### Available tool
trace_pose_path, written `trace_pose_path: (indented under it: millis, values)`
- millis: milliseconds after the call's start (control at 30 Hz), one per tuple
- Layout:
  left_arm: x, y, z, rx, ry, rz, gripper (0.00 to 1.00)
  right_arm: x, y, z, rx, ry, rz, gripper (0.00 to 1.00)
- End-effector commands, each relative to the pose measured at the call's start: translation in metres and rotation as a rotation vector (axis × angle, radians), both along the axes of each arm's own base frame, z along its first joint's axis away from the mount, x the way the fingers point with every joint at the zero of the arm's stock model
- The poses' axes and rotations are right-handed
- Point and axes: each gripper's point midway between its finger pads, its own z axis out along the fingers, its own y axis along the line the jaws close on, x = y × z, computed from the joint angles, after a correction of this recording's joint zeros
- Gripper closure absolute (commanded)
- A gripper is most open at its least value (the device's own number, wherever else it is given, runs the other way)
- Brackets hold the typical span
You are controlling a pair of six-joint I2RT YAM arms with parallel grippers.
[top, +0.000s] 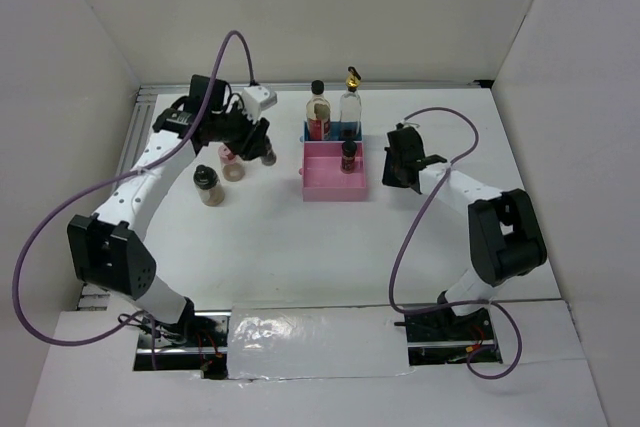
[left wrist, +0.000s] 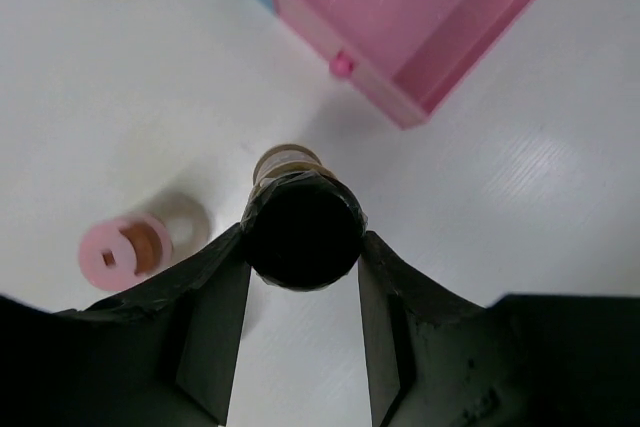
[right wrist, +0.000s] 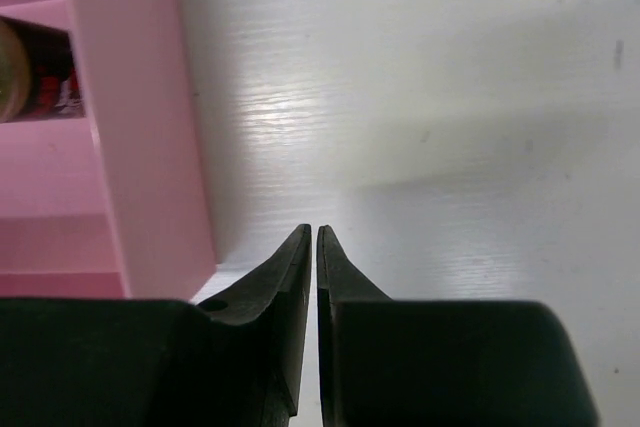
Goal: Organize the condiment bottles
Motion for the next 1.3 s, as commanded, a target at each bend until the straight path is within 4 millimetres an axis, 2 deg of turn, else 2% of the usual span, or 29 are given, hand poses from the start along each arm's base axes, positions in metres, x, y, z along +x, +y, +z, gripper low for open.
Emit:
trace_pose_path:
  millis: [0,67,133,433,500,600,800,1033,1267]
  values:
    - [0.006,-0.04,0.042,-0.094,-0.045,-0.094,1.0,0.01,-0.006,0.025,0.054,-0.087,-0.021,0.87]
    - [0.014,-0.061,0.054,-0.106,-0.079,-0.141,1.0,0.01,-0.011,0.026,0.043,-0.09,-0.027,0.88]
    - [0.023,-0.08,0.055,-0.114,-0.101,-0.177,1.0,0.01,-0.014,0.026,0.034,-0.09,-0.029,0.88]
    - [0.054,-0.136,0.035,-0.122,-0.126,-0.235,1.0,0.003,-0.032,0.026,0.034,-0.1,-0.06,0.88]
    - [0.061,-0.142,0.032,-0.12,-0.14,-0.23,1.0,0.001,-0.036,0.024,0.033,-0.095,-0.065,0.89]
    - [0.071,-0.146,0.021,-0.108,-0.155,-0.226,1.0,0.0,-0.039,0.022,0.033,-0.091,-0.068,0.89]
    - [0.083,-0.152,-0.014,-0.076,-0.109,-0.217,1.0,0.001,-0.043,0.022,0.034,-0.094,-0.076,0.89]
    - [0.096,-0.153,-0.03,-0.055,-0.12,-0.201,1.0,0.004,-0.044,0.026,0.027,-0.097,-0.071,0.89]
    - [0.098,-0.152,-0.046,-0.043,-0.114,-0.194,1.0,0.003,-0.047,0.029,0.02,-0.103,-0.075,0.89]
